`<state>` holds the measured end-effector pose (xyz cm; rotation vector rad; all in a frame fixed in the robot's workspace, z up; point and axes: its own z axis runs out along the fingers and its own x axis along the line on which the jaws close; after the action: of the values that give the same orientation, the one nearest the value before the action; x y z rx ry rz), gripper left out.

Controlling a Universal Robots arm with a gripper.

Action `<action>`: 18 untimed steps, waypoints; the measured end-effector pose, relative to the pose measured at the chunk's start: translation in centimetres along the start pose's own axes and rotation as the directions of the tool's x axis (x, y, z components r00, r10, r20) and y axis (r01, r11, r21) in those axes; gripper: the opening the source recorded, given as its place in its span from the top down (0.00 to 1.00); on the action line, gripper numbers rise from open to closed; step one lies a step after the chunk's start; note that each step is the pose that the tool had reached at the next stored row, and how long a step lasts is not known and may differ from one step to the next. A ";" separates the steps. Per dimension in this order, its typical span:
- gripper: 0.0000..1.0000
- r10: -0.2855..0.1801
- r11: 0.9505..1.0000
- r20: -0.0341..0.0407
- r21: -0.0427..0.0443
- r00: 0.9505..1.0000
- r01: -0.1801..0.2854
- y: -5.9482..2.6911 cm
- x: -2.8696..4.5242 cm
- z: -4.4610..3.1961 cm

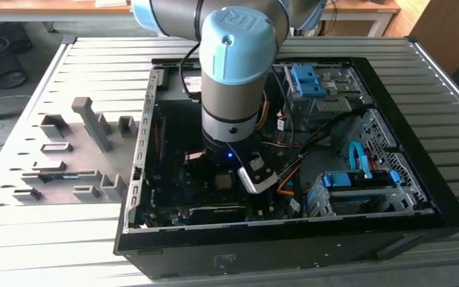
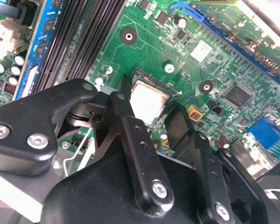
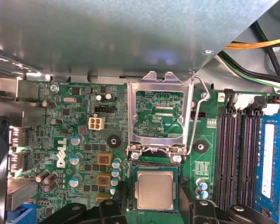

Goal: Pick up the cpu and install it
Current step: 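Place the cpu into insertion slot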

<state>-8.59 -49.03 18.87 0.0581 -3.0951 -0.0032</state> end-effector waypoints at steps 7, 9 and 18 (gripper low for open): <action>0.45 -0.002 1.000 -0.001 0.000 1.000 0.002 -0.01 -0.38 -0.14; 0.45 -0.003 1.000 -0.001 0.000 1.000 0.003 -0.01 -0.50 -0.21; 0.45 -0.004 1.000 -0.003 0.000 1.000 0.004 -0.02 -0.67 -0.30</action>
<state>-7.91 -49.03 19.14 0.0643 -3.0918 -0.0034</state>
